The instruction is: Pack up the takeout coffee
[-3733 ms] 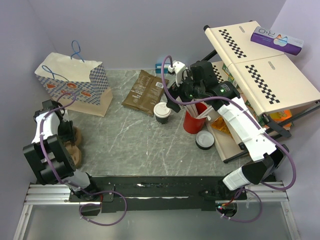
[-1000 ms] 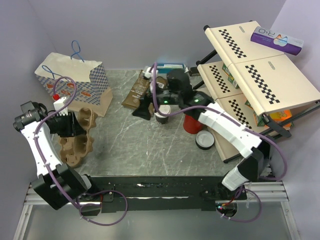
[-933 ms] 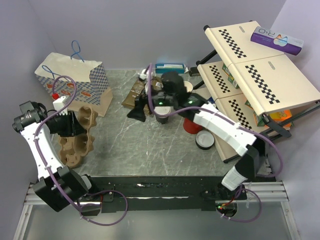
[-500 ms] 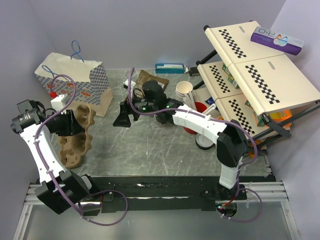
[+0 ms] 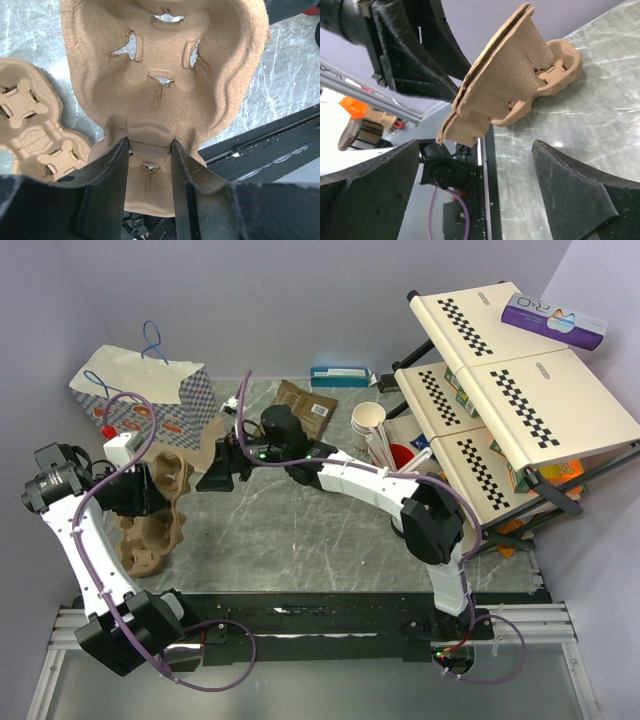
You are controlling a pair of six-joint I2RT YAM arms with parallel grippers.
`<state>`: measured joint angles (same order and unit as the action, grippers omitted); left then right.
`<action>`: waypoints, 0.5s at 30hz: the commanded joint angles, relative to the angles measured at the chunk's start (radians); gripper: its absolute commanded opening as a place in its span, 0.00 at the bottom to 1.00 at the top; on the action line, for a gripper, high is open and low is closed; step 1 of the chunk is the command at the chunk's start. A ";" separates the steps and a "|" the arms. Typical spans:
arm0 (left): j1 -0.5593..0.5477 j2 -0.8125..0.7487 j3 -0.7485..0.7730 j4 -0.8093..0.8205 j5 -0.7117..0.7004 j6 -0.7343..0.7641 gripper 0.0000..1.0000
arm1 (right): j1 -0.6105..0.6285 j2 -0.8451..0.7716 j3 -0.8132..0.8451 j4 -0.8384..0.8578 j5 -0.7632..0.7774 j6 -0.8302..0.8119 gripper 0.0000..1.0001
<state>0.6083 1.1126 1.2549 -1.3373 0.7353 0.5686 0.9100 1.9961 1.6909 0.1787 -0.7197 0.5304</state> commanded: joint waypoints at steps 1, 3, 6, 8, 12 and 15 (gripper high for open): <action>0.005 -0.034 0.001 -0.036 0.024 0.036 0.01 | 0.010 0.044 0.090 0.039 0.025 0.080 0.99; 0.007 -0.034 0.003 -0.036 0.023 0.037 0.01 | 0.010 0.059 0.115 0.031 0.039 0.101 0.99; 0.005 -0.036 0.000 -0.036 0.024 0.040 0.01 | 0.010 0.089 0.141 0.038 0.037 0.117 0.99; 0.005 -0.034 0.000 -0.037 0.024 0.040 0.01 | 0.009 0.104 0.153 0.033 0.039 0.123 0.99; 0.007 -0.028 0.000 -0.036 0.024 0.040 0.01 | 0.007 0.121 0.159 0.022 0.060 0.138 0.99; 0.007 -0.028 -0.005 -0.036 0.023 0.042 0.01 | 0.004 0.135 0.162 0.021 0.068 0.154 0.99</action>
<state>0.6083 1.0996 1.2499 -1.3460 0.7353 0.5850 0.9203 2.1139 1.8011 0.1764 -0.6724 0.6395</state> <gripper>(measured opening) 0.395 0.994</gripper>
